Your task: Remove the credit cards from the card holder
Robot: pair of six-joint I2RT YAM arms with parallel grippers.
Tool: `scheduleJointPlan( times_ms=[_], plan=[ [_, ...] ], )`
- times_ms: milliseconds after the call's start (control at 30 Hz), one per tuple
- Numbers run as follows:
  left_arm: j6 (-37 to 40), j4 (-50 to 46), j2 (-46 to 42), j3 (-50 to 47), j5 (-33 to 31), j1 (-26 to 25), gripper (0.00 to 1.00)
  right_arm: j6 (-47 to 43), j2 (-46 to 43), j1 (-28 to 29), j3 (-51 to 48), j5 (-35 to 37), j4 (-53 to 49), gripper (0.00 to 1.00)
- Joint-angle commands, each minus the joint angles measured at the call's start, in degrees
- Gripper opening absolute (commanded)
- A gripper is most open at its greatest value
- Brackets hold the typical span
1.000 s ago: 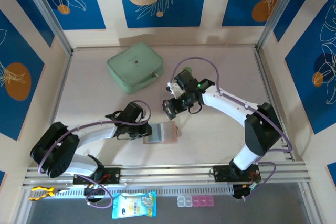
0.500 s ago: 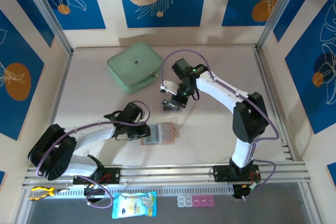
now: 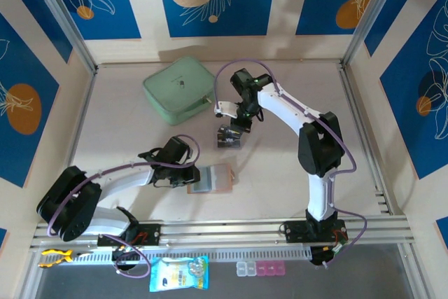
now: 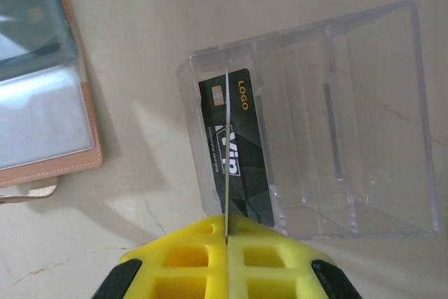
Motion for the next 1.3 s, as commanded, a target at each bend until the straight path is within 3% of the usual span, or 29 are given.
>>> scheduleJointPlan(
  times_ms=[0, 333, 500, 767, 1033, 1267],
  plan=[
    [-0.2, -1.5, 0.2, 0.8, -1.0, -0.3, 0.16, -2.5, 1.3, -0.6, 1.6, -0.6, -1.6, 0.00],
    [-0.8, -0.2, 1.2, 0.4, -0.7, -0.3, 0.17, -3.4, 2.6, -0.8, -1.0, -2.3, -0.4, 0.07],
    [-0.8, -0.1, 1.9, 0.4, -0.4, -0.4, 0.16, -2.9, 2.9, -1.1, -0.9, -1.2, -0.6, 0.17],
    [-0.6, 0.5, 2.6, 0.6, 0.0, -0.3, 0.16, 0.9, -0.6, -0.2, -1.1, 0.4, 0.1, 0.18],
    [-1.0, 1.1, 2.6, 0.4, 0.1, -0.7, 0.16, 15.7, -7.0, 2.8, -6.2, -1.2, 5.9, 0.18],
    [-1.3, 0.8, 0.9, 0.0, -0.5, -0.8, 0.17, 40.5, -14.8, 8.4, -16.1, -1.7, 16.8, 0.17]
  ],
)
